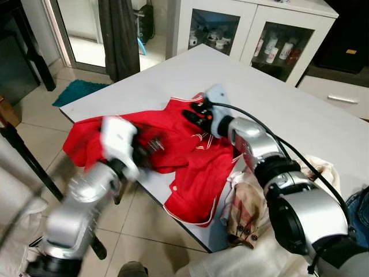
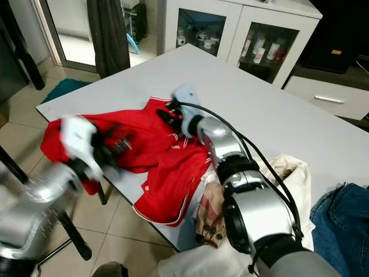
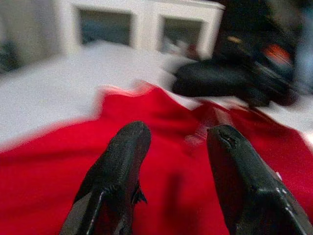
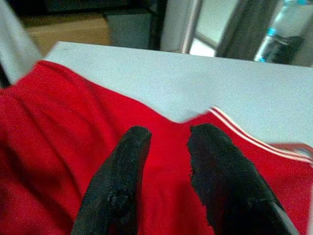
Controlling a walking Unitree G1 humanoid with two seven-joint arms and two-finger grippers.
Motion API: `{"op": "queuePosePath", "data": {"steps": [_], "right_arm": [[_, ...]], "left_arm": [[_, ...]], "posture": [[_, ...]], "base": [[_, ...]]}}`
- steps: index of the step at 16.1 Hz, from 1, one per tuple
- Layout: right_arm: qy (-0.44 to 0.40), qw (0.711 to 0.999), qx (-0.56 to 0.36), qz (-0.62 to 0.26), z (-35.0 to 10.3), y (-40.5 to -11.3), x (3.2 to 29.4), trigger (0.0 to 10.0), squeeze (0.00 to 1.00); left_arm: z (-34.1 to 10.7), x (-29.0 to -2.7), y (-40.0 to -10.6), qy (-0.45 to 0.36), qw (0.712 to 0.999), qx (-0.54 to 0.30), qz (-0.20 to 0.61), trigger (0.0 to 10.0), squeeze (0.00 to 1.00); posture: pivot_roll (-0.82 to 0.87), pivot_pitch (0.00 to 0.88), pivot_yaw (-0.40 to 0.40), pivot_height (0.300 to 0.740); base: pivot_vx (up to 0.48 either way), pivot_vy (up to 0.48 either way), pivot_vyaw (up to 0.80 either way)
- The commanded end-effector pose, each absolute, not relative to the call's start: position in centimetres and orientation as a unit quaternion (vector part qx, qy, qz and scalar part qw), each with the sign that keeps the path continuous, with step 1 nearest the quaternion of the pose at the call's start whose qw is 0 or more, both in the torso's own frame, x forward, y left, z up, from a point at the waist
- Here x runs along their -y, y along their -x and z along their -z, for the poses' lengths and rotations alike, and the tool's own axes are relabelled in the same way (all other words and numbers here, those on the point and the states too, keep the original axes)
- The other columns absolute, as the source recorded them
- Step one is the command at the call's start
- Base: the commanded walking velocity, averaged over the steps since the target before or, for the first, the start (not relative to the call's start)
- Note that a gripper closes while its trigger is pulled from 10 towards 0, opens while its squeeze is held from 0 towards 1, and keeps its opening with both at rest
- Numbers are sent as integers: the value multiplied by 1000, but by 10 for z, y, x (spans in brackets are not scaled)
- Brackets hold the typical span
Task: Hang hanger
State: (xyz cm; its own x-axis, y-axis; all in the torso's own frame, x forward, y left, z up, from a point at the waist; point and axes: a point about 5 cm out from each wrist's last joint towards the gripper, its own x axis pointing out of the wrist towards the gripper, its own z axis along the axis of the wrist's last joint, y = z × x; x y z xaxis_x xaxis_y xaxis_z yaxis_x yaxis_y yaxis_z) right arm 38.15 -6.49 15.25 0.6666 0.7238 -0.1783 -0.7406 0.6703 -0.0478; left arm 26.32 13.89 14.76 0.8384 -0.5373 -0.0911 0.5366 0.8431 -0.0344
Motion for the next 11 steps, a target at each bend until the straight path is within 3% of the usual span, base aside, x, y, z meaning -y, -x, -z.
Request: {"op": "queuePosePath", "data": {"steps": [1, 3, 6, 9, 11], "right_arm": [[72, 890, -96, -439, -145, -376, 57, 10000, 0], [91, 869, -130, -470, -129, -366, 45, 10000, 0], [100, 885, -147, -430, -118, -366, 43, 10000, 0], [143, 902, -183, -364, -104, -367, 55, 10000, 0], [175, 904, -204, -333, -96, -367, 68, 10000, 0]], "left_arm": [[-144, -133, -255, -5, 944, -67, 323, 10000, 0], [-124, -137, -251, -19, 933, -130, 334, 10000, 0], [-112, -155, -256, -29, 947, -189, 257, 10000, 0], [-95, -160, -251, -40, 937, -255, 237, 10000, 0], [-80, -176, -252, -68, 936, -296, 179, 10000, 0]], "posture": [[226, 12, -89, 740], [240, 12, -96, 740], [238, 11, -100, 740], [237, 13, -102, 740], [237, 15, -103, 740]], "base": [[0, 0, 0], [0, 0, 0], [0, 0, 0], [0, 0, 0], [0, 0, 0]]}}
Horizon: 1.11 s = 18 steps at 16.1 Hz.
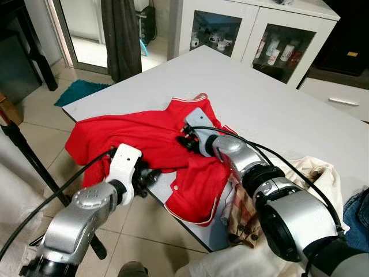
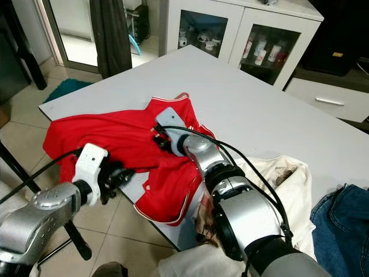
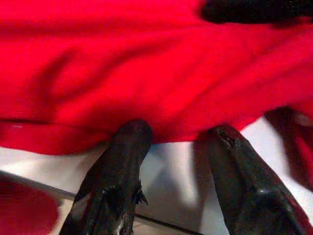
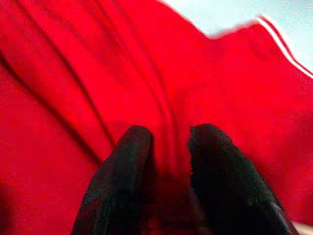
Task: Hang hanger
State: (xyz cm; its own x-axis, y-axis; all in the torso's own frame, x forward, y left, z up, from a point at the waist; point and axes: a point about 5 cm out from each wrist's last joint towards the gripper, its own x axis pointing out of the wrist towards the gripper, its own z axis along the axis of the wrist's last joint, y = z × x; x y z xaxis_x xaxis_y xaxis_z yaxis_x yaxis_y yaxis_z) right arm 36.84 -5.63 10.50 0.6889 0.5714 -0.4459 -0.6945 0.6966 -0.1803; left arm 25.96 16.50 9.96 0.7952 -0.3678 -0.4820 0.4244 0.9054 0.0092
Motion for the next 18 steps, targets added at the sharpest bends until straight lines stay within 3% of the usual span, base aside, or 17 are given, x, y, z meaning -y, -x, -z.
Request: {"op": "queuePosePath", "data": {"steps": [1, 6, 11, 18], "right_arm": [[191, 903, -220, -315, -91, -366, 78, 10000, 0], [236, 882, -285, -290, -65, -356, 114, 10000, 0], [224, 839, -325, -375, -49, -339, 113, 10000, 0], [154, 820, -318, -450, -60, -337, 113, 10000, 0]], "left_arm": [[-73, -188, -252, -96, 932, -321, 138, 10000, 0], [-81, -221, -253, -104, 938, -324, 68, 10000, 0], [-88, -251, -264, -148, 939, -310, 12, 10000, 0], [-97, -281, -297, -190, 940, -284, 8, 10000, 0]], "posture": [[235, 15, -102, 740], [223, 17, -95, 740], [221, 15, -91, 740], [189, 13, -82, 740]], "base": [[0, 0, 0], [0, 0, 0], [0, 0, 0], [0, 0, 0]]}}
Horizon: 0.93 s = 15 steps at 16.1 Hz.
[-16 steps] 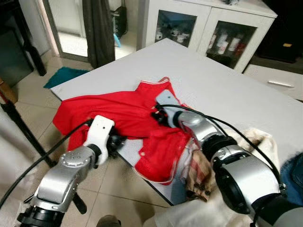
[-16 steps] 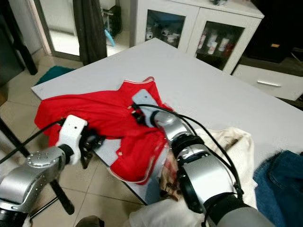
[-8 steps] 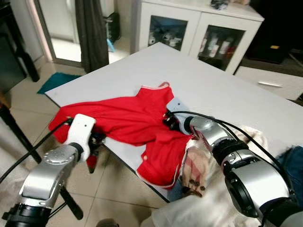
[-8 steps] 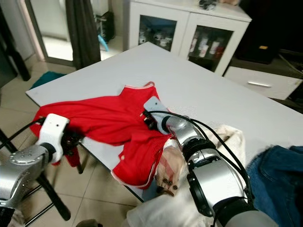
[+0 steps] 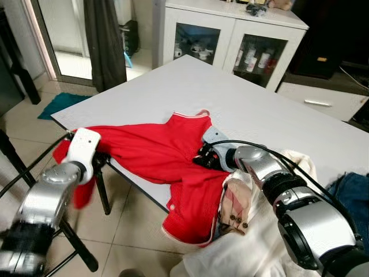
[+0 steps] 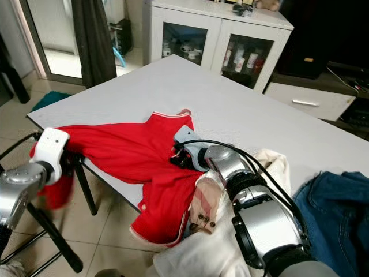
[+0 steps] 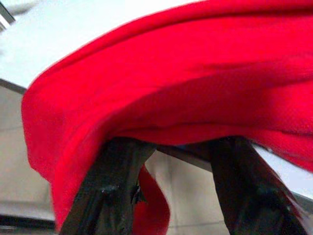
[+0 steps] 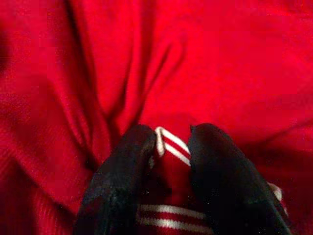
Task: Hang hanger
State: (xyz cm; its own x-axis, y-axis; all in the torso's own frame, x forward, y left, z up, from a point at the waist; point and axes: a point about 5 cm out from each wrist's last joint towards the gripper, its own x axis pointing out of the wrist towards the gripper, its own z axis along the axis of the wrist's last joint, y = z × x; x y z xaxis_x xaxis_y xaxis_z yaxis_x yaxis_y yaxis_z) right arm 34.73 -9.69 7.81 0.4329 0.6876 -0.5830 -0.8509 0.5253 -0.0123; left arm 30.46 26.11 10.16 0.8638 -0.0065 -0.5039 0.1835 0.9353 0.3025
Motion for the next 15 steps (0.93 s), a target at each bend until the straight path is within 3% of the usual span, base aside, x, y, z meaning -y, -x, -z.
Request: {"op": "queuePosePath", "data": {"steps": [1, 5, 11, 15], "right_arm": [[141, 819, -306, -465, -64, -338, 109, 10000, 0], [91, 852, -256, -447, -89, -353, 98, 10000, 0], [58, 856, -234, -457, -100, -355, 91, 10000, 0], [46, 862, -227, -452, -104, -356, 89, 10000, 0]], "left_arm": [[-98, -281, -302, -204, 939, -277, 21, 10000, 0], [-106, -259, -333, -234, 945, -214, 84, 10000, 0], [-139, -235, -362, -262, 952, -96, 123, 10000, 0], [-121, -215, -361, -246, 950, -103, 162, 10000, 0]], "posture": [[189, 13, -82, 740], [171, 17, -76, 740], [159, 17, -63, 740], [167, 16, -61, 740]], "base": [[0, 0, 0], [0, 0, 0], [0, 0, 0], [0, 0, 0]]}}
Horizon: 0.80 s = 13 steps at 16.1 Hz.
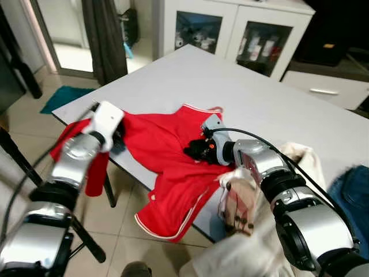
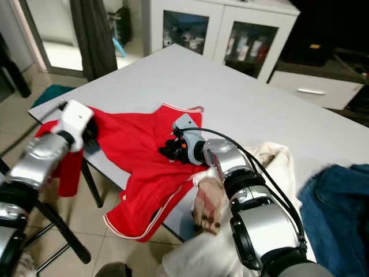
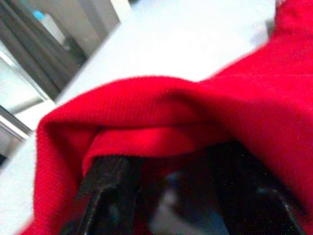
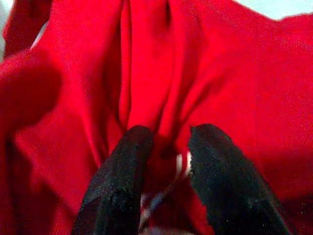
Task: Hang hanger
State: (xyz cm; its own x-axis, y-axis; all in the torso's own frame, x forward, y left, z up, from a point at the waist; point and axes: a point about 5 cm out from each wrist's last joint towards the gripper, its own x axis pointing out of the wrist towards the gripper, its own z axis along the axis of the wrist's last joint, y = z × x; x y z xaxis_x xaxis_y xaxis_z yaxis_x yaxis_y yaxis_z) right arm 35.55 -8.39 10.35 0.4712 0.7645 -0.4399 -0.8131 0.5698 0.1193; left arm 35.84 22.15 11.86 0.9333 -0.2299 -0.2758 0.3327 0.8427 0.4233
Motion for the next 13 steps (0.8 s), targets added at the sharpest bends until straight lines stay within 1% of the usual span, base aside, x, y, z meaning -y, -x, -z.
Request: {"op": "queuePosePath", "data": {"steps": [1, 3, 4, 5, 6, 8, 10, 11, 12, 13], "right_arm": [[46, 862, -225, -451, -105, -356, 88, 10000, 0], [37, 878, -201, -432, -116, -363, 83, 10000, 0], [23, 883, -191, -429, -124, -366, 79, 10000, 0], [22, 881, -187, -435, -126, -366, 78, 10000, 0], [23, 880, -185, -437, -126, -366, 77, 10000, 0], [24, 878, -177, -443, -130, -365, 78, 10000, 0], [25, 881, -157, -445, -137, -366, 86, 10000, 0], [26, 882, -152, -445, -138, -367, 87, 10000, 0], [23, 882, -137, -451, -143, -367, 89, 10000, 0], [17, 875, -119, -470, -150, -366, 89, 10000, 0]], "left_arm": [[-117, -213, -360, -245, 950, -106, 165, 10000, 0], [-101, -187, -357, -245, 941, -100, 209, 10000, 0], [-100, -168, -357, -272, 932, -68, 232, 10000, 0], [-98, -161, -356, -286, 926, -57, 241, 10000, 0], [-97, -159, -356, -290, 924, -56, 242, 10000, 0], [-94, -160, -355, -313, 919, -52, 236, 10000, 0], [-88, -179, -345, -395, 892, -26, 218, 10000, 0], [-87, -183, -343, -404, 889, -22, 215, 10000, 0], [-82, -194, -336, -408, 887, -27, 216, 10000, 0], [-77, -204, -326, -399, 887, -31, 231, 10000, 0]], "posture": [[167, 16, -61, 740], [175, 18, -65, 740], [175, 21, -67, 740], [173, 22, -67, 740], [169, 22, -69, 740], [162, 22, -67, 740], [155, 21, -67, 740], [155, 21, -68, 740], [156, 20, -70, 740], [160, 21, -72, 740]], "base": [[0, 0, 0], [0, 0, 0], [0, 0, 0], [0, 0, 0], [0, 0, 0], [0, 0, 0], [0, 0, 0], [0, 0, 0], [0, 0, 0], [0, 0, 0]]}}
